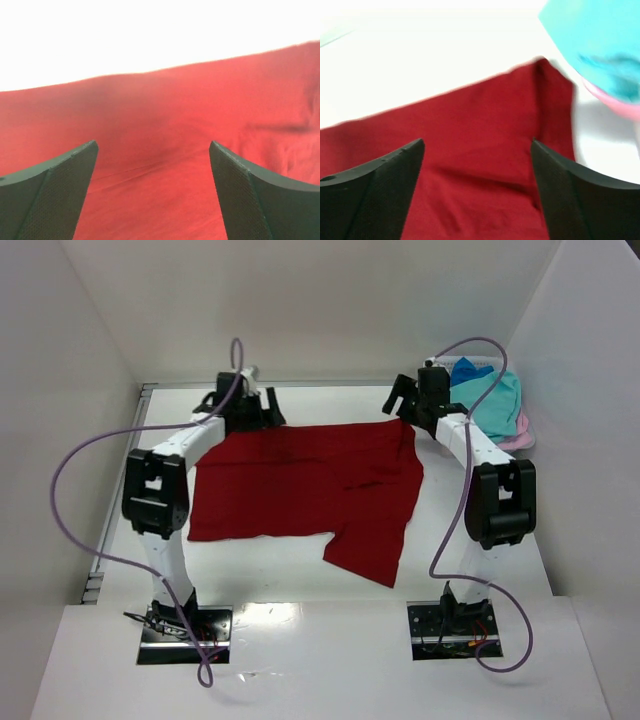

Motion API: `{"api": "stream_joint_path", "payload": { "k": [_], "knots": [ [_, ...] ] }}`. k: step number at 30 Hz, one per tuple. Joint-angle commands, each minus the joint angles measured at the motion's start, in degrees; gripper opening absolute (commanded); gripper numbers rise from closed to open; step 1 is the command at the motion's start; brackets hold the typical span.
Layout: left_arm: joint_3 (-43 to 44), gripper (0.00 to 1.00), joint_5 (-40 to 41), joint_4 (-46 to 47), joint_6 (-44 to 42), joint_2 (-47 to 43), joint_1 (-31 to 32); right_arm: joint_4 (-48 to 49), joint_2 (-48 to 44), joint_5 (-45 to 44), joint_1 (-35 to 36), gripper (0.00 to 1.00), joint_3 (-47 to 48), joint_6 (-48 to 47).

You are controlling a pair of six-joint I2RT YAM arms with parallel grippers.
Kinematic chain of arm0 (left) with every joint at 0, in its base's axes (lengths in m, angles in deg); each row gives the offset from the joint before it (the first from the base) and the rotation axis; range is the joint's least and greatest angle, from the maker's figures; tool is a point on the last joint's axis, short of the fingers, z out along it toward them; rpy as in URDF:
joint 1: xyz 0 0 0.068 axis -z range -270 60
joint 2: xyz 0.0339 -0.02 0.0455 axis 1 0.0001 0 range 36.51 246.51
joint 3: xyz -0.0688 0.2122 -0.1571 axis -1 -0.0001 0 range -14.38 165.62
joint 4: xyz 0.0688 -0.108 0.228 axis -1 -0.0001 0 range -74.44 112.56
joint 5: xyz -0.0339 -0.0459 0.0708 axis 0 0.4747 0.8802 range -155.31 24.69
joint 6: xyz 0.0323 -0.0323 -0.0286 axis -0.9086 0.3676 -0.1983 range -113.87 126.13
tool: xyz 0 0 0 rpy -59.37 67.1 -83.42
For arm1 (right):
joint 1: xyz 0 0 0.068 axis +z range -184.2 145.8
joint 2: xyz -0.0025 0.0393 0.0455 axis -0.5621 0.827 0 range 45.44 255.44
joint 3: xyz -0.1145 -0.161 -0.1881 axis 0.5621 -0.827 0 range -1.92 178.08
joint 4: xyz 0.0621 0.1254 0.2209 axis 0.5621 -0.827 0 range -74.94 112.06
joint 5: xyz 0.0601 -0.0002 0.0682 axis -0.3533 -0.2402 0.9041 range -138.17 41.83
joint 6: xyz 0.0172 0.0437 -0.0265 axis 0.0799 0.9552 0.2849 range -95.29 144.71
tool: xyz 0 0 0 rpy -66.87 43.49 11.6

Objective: Fold and stack the t-shirts
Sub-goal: Fold the flattened tshirt in 1/3 of the way

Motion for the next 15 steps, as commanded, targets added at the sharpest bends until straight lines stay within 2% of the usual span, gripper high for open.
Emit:
{"api": "stream_joint_path", "payload": {
  "k": [1,4,6,10,15],
  "knots": [
    [-1.95,1.00,4.48,-1.79,-2.45,-7.25,-4.46,4.41,-0.09,4.88,-0.19,0.95,2.99,0.17],
    [-3.80,1.00,6.51,-3.20,-2.98,-7.79,-7.19,5.47,3.07,4.36,0.51,0.95,3.52,0.17],
    [-4.85,1.00,7.48,-3.21,-2.98,-7.79,-9.48,5.47,5.10,4.36,1.04,0.90,4.22,-0.35],
    [-4.78,1.00,7.48,-2.50,-2.98,-5.43,-11.59,6.00,9.76,3.22,1.57,0.65,6.67,-0.36],
    [-2.68,0.98,8.89,-2.58,-3.51,-1.39,-12.12,2.41,16.43,1.20,1.57,0.52,13.08,-0.97]
  ]
}}
